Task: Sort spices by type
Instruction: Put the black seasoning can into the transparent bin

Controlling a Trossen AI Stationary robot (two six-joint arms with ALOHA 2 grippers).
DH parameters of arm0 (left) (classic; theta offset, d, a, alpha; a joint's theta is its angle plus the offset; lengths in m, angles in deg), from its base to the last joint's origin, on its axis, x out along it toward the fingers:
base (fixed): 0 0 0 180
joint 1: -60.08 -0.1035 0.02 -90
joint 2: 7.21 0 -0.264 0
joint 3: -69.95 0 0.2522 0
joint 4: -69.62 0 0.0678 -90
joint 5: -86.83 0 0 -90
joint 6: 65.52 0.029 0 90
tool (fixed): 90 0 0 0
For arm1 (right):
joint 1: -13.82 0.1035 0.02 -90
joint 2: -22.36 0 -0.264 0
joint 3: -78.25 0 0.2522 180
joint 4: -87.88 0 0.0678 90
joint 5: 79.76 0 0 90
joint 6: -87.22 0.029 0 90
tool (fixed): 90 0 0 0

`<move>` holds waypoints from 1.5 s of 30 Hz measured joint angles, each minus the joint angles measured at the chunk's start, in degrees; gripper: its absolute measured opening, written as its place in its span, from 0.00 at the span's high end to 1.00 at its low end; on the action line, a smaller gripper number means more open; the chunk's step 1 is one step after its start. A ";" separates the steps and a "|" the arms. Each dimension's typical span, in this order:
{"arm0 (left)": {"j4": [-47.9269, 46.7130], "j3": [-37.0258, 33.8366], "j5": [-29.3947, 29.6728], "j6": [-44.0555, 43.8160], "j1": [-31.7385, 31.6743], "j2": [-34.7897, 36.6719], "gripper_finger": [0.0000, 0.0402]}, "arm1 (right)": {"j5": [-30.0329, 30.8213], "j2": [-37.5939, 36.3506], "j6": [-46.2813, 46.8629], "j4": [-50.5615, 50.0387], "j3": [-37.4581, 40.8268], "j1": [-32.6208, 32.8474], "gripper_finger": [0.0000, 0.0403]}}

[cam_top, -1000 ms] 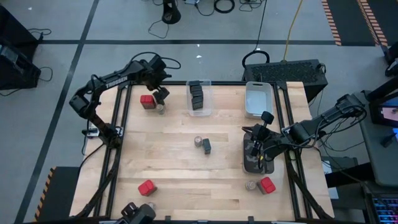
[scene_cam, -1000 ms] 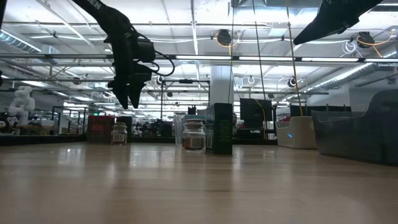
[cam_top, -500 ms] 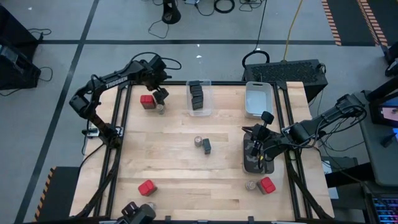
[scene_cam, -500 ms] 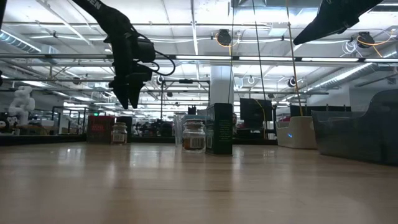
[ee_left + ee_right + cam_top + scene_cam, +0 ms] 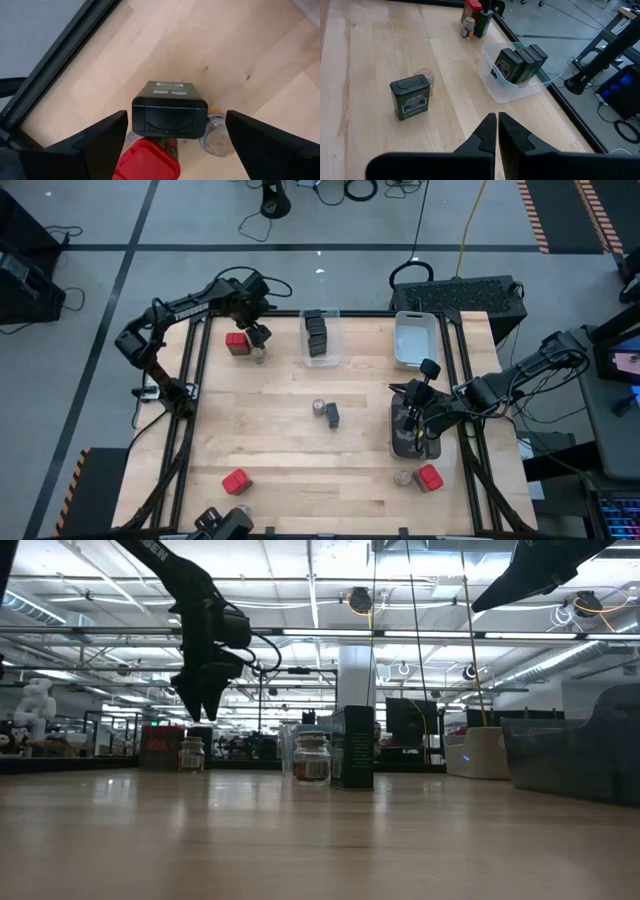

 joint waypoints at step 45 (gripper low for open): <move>5.18 -5.50 -0.89 3.89 -1.64 -0.70 0.15 | -0.20 -0.02 0.00 -0.22 0.00 -0.02 1.00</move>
